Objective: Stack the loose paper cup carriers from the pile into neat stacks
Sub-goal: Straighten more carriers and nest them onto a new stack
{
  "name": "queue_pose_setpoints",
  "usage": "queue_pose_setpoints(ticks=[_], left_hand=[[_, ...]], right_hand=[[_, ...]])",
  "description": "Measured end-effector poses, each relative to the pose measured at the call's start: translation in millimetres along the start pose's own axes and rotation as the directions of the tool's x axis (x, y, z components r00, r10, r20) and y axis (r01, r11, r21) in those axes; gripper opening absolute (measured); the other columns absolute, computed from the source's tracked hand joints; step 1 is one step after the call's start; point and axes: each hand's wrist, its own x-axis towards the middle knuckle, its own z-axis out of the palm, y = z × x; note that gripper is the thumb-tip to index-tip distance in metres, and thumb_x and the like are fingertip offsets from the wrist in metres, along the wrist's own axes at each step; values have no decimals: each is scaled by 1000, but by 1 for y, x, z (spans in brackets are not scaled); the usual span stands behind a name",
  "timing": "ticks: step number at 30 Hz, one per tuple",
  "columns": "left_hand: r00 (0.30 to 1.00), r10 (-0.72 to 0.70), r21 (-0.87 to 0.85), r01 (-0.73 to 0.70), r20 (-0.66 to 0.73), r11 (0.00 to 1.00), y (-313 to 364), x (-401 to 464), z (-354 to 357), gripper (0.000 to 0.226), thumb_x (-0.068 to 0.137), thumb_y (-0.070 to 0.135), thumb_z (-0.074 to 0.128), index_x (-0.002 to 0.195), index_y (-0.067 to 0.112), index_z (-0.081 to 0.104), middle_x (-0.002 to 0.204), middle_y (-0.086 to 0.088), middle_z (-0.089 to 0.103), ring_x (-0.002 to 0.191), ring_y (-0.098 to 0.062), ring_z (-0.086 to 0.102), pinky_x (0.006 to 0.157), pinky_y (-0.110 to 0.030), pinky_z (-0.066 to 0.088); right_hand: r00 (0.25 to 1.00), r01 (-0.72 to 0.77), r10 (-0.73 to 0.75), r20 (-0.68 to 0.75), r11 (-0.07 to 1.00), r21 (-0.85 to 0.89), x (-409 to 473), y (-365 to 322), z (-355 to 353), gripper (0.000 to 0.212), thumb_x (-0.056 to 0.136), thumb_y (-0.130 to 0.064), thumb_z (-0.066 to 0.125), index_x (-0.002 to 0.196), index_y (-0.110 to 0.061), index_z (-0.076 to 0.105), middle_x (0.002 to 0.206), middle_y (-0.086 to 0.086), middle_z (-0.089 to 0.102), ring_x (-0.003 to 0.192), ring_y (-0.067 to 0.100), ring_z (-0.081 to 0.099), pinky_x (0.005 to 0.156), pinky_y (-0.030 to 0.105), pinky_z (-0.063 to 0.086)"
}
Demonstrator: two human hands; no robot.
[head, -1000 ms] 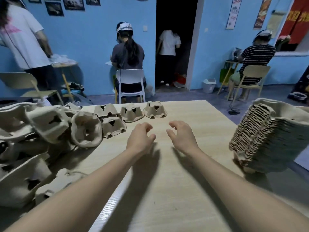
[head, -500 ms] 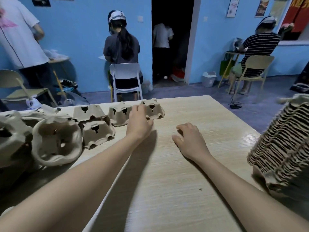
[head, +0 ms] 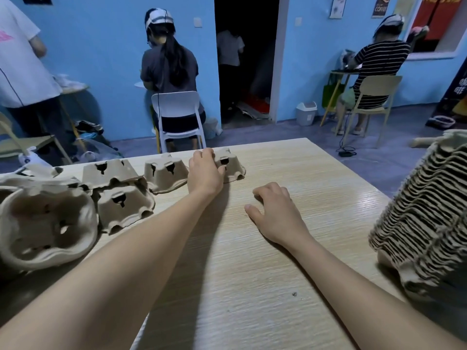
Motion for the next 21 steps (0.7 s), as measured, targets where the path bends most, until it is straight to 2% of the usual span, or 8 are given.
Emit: queue_pose_setpoints(ticks=[3,7,11,14,17,21], left_hand=[[1000,21,-48,-22,-20,999,3,-5,0,28,89,23,61,111,13,46,116,-6,49,104,-24,47,77,-30,35],[1000,20,-128,-20,-2,992,8,-13,-6,25,84,21,67,95,16,45,100,-4,54,85,-19,49,69,-29,36],[999,45,-177,-42,15,983,8,-28,-21,25,82,20,69,94,15,47,94,-3,54,80,-18,50,67,-26,35],[998,48,-208,-38,41,977,3,-41,-35,25,81,20,70,94,14,49,93,-3,55,81,-19,52,68,-29,40],[997,21,-257,-2,73,966,-2,-57,-50,25,79,19,71,93,14,50,89,-2,58,77,-19,55,68,-33,46],[992,-37,-373,80,120,925,1,-79,-71,26,78,19,74,92,13,52,82,0,57,71,-14,50,64,-28,44]], right_hand=[[1000,-15,17,-20,998,57,1,1,0,43,92,-43,48,124,-15,51,123,0,47,119,18,39,98,39,39],[997,-48,57,-50,987,156,2,3,0,44,93,-44,47,126,-16,51,124,-1,50,118,16,42,98,40,40],[994,-62,80,-74,972,227,3,6,0,41,92,-42,49,124,-16,53,123,-1,52,117,17,47,99,44,41],[993,-77,96,-72,970,231,2,6,-1,37,92,-38,52,122,-16,54,122,-1,52,115,17,48,99,44,42],[995,-78,90,-51,977,198,-2,1,-4,34,91,-32,56,119,-14,56,117,1,54,111,19,50,96,45,44],[995,-80,90,-35,971,223,-12,-6,-10,34,87,-18,60,121,-15,56,121,4,51,111,22,50,94,46,46]])
